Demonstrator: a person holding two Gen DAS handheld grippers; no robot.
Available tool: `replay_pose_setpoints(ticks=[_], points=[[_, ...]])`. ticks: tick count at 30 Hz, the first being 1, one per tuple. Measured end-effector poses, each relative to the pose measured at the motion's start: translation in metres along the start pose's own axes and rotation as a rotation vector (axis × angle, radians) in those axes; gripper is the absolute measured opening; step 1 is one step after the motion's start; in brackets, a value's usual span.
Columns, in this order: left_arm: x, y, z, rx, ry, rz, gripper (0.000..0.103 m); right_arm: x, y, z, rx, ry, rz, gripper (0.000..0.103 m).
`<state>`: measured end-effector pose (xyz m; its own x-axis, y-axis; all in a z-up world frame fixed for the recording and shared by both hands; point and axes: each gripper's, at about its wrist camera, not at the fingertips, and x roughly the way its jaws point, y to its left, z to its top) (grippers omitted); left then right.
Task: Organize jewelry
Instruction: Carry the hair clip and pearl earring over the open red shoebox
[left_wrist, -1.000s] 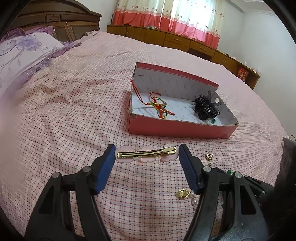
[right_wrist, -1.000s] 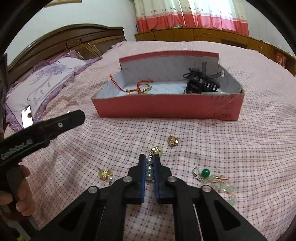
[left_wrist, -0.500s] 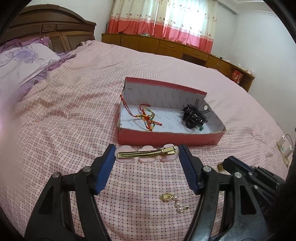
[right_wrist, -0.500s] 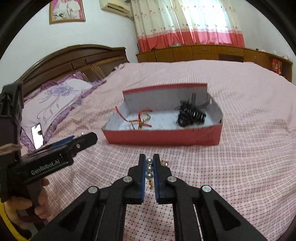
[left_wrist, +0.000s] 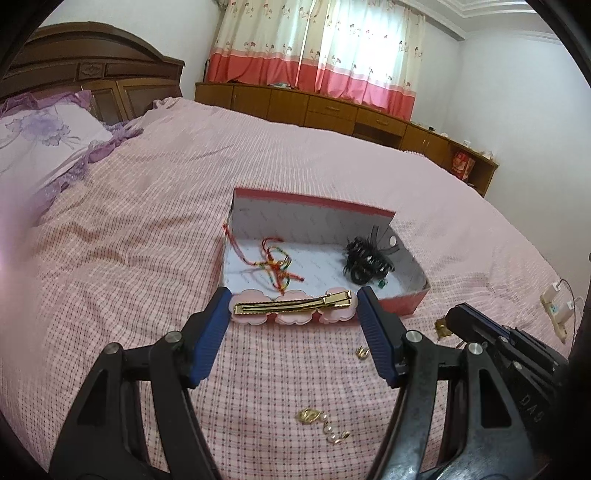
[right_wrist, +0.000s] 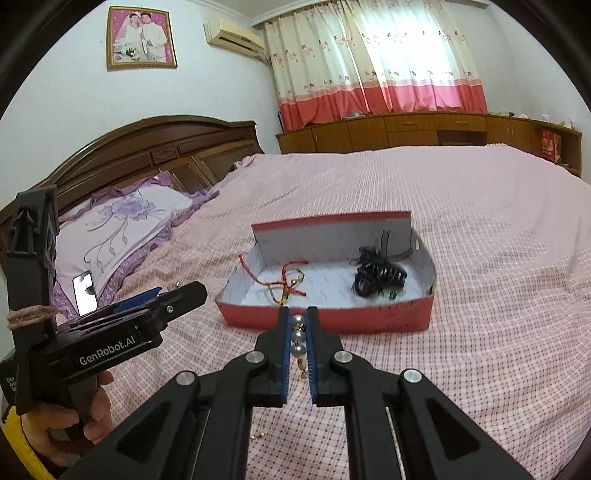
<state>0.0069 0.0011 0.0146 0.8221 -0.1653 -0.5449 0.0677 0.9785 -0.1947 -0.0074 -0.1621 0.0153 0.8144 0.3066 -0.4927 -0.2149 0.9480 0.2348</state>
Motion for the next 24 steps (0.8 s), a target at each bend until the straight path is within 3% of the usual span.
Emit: replay_pose_setpoints(ticks=[15,24], points=[[0.012,-0.019,0.042,0.051,-0.088,-0.017,0.062,0.010,-0.011,0.043,-0.023,-0.085,-0.043,0.009],[0.038,-0.017,0.055,0.035,-0.085,-0.001,0.062,0.027,-0.022,0.070,-0.032,-0.121,-0.055,0.009]])
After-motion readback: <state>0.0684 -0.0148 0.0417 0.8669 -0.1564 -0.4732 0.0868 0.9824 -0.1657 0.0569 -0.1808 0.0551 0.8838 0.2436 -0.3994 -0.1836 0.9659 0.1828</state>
